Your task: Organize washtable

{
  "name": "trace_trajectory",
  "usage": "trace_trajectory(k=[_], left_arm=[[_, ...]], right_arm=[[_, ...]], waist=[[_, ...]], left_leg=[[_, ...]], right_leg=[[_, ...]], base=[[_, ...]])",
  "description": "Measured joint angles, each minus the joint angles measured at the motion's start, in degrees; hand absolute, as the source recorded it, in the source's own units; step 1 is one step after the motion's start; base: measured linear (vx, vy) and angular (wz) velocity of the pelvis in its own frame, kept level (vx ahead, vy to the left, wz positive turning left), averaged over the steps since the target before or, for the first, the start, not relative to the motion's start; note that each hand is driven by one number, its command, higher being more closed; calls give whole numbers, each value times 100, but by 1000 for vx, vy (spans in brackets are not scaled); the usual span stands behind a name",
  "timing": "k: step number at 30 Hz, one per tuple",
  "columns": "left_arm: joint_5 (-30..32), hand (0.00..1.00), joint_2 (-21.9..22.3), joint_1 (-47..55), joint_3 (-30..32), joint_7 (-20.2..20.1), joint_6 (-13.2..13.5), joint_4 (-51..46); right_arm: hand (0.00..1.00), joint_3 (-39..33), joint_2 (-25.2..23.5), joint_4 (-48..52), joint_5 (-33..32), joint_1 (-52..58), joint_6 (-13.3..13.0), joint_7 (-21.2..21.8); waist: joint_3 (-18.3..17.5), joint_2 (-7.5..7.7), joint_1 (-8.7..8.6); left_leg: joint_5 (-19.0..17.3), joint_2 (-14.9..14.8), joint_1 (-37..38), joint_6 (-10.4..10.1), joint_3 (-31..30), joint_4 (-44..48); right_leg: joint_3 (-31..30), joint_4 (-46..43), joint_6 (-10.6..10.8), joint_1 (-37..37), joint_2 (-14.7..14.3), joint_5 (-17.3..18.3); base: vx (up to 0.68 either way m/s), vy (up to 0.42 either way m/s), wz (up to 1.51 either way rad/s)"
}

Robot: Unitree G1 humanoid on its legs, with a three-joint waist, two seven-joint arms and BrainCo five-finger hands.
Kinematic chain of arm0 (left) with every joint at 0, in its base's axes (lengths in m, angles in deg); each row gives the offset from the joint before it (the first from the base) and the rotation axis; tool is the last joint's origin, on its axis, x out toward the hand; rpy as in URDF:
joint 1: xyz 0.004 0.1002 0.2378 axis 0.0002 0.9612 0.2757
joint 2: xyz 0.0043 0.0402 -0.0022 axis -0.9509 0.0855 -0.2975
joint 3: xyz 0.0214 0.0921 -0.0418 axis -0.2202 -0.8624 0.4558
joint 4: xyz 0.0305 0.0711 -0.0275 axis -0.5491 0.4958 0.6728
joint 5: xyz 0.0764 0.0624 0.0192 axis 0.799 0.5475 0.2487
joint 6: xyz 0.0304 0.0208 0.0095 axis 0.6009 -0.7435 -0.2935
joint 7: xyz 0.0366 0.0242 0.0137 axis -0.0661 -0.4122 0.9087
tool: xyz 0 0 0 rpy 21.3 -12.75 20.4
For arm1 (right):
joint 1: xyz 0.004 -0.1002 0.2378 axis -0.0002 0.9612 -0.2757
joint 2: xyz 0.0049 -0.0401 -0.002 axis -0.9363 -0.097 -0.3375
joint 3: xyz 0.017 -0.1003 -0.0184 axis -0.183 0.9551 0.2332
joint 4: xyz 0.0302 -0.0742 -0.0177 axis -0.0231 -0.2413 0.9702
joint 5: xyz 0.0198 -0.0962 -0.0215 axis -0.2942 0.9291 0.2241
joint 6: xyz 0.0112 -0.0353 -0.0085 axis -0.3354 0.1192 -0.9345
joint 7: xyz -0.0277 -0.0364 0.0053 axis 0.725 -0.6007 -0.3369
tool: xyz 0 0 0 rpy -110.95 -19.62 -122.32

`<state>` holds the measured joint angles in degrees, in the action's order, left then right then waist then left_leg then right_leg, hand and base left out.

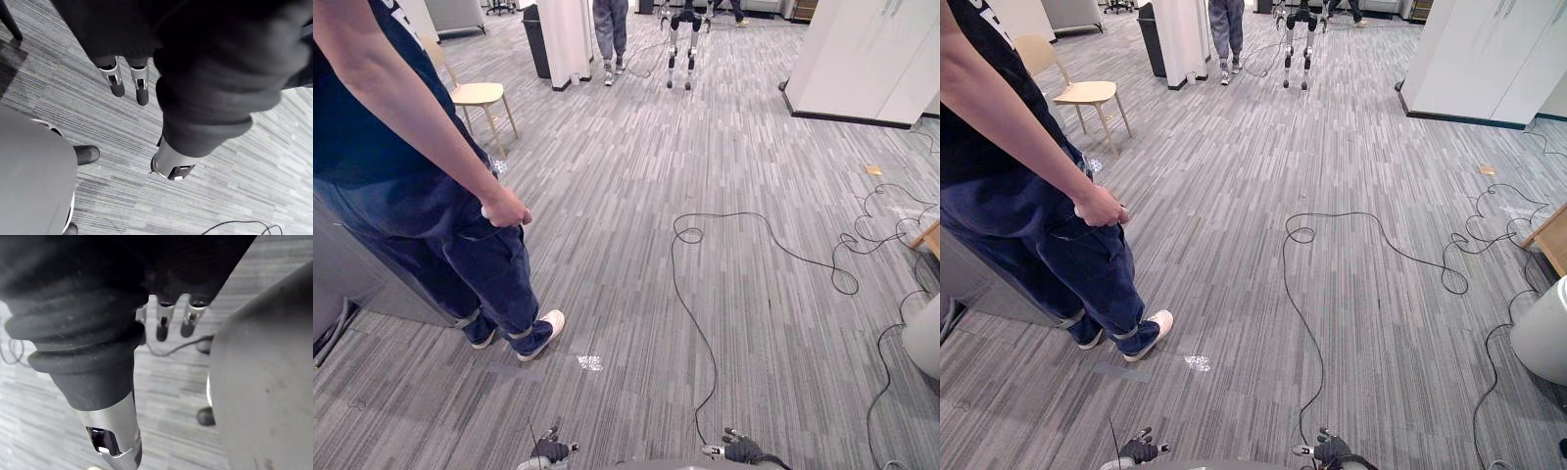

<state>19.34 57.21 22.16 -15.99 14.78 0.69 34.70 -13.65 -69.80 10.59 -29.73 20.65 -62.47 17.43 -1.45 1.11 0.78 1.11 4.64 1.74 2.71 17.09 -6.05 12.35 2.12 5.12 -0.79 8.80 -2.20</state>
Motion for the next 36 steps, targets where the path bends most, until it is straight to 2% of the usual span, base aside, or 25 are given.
trace_trajectory(k=[3, 4, 10, 14, 17, 20, 21, 22, 23, 24, 25, 26, 28, 29, 32, 33, 34, 35, 36], left_arm=[[0, 0, 22, -86, 240, 5, -22, 206], [-27, 0, 45, -314, 629, 11, -100, 722], [-28, 0, 44, -314, 628, 10, -99, 721], [-133, 0, 54, -313, 625, 13, -65, 692], [-131, 0, 84, -307, 603, 32, -39, 660], [-130, 0, 149, -248, 601, 33, 6, 525], [-131, 0, 225, -166, 605, 30, 54, 422], [-130, 0, 301, -148, 603, 22, 73, 386], [-126, 0, 330, -136, 602, 22, 70, 387], [-133, 0, 329, -82, 602, 21, 58, 384], [-123, 0, 255, -40, 591, 23, 52, 411], [-123, 0, 226, -51, 591, 21, 47, 452], [-116, 0, 243, -64, 596, 14, 50, 473], [-108, 0, 241, -82, 653, 5, 57, 504], [-75, 0, 285, -166, 1319, 1, 64, 530], [-70, 0, 328, -136, 1696, 7, 58, 444], [-62, 0, 375, -50, 1858, 11, 53, 330], [-38, 0, 415, 0, 1940, 10, 52, 287], [-12, 0, 477, 88, 2085, 2, 56, 265]], right_arm=[[0, 4, -4, -241, 172, -140, 3, 5], [0, 270, -57, -782, 337, -464, 3, -6], [0, 254, -41, -782, 337, -463, 3, -7], [0, -8, 14, -765, 355, -454, 4, -18], [0, -251, 36, -660, 347, -406, 8, -105], [0, -444, 85, -541, 347, -361, 18, -97], [0, -517, 153, -426, 336, -331, 19, -92], [0, -522, 261, -283, 327, -348, 5, -84], [0, -522, 299, -189, 318, -360, -10, -79], [0, -523, 311, -76, 310, -396, -29, -69], [0, -523, 284, -3, 265, -403, -38, -68], [0, -551, 248, 6, 214, -403, -63, -55], [0, -710, 235, 19, 101, -403, -68, 20], [0, -850, 238, 48, 35, -410, -104, 38], [0, -964, 231, 252, -135, -416, -152, 29], [0, -884, 213, 362, -143, -399, -143, 26], [0, -777, 213, 524, -155, -335, -144, 18], [0, -691, 222, 615, -179, -306, -146, 18], [0, -603, 233, 730, -182, -292, -146, 24]], waist=[[-33, 1, -1], [-4, -98, -6], [-4, -98, -7], [32, -102, -6], [62, -133, -13], [126, -234, -57], [183, -367, -67], [290, -587, -88], [346, -660, -124], [428, -675, -220], [482, -652, -341], [495, -586, -422], [510, -566, -459], [538, -553, -475], [813, -499, -491], [901, -403, -479], [902, -376, -495], [883, -393, -542], [832, -469, -635]], left_leg=[[-31, 22, 4, 46, 4, 0], [-201, 23, 428, 171, -11, 4], [-219, 24, 356, 149, -57, 3], [-217, 27, 285, 149, -123, 4], [-220, 27, 283, 147, -126, 4], [-358, 7, 308, 137, -148, 5], [-449, -85, 336, 130, -158, 7], [-476, -224, 475, 96, -115, 11], [-488, -279, 565, 87, -55, 14], [-524, -324, 794, 95, 28, 46], [-595, -343, 1021, 94, 11, 47], [-701, -382, 1192, 26, -18, 48], [-794, -438, 1258, -44, -36, 48], [-882, -483, 1281, -149, -77, 48], [-1091, -571, 1639, -429, -74, 48], [-1222, -575, 1878, -478, -22, 51], [-1394, -644, 2108, -611, -23, 60], [-1514, -731, 2157, -681, -42, 140], [-1800, -988, 2129, -929, -143, 563]], right_leg=[[-7, 10, -2, -7, 19, -2], [-2, 123, 1, -488, -16, 37], [14, 121, 12, -471, -13, 48], [96, 107, 29, -378, -9, 56], [143, 111, 30, -375, -9, 56], [221, -52, 35, -310, -8, 76], [257, -557, -25, -67, -50, 133], [301, -1346, -79, 245, -94, 167], [304, -1871, -143, 429, -80, 211], [200, -2736, -208, 733, -8, 400], [89, -3182, -139, 845, 31, 791], [131, -3247, -86, 972, 27, 1107], [204, -3057, -54, 1187, 26, 1196], [240, -2690, -15, 1476, 42, 1154], [676, -1325, -54, 1683, 185, 450], [822, -1204, -165, 1735, 264, 306], [842, -1379, -238, 1833, 309, 293], [834, -1555, -258, 1879, 284, 306], [812, -1990, -381, 1897, 160, 393]], base=[[0, 0, 0], [0, 0, 0], [-1, -1, 3], [29, -22, 8], [15, -41, 0], [42, -33, -5], [65, 10, -33], [86, 58, -40], [112, 75, -43], [168, 73, -20], [221, 32, -7], [211, 3, 8], [171, -2, 10], [312, -8, 16], [329, -47, 18], [423, -139, 15], [461, -173, 17], [559, -244, 41], [645, -319, 46]])
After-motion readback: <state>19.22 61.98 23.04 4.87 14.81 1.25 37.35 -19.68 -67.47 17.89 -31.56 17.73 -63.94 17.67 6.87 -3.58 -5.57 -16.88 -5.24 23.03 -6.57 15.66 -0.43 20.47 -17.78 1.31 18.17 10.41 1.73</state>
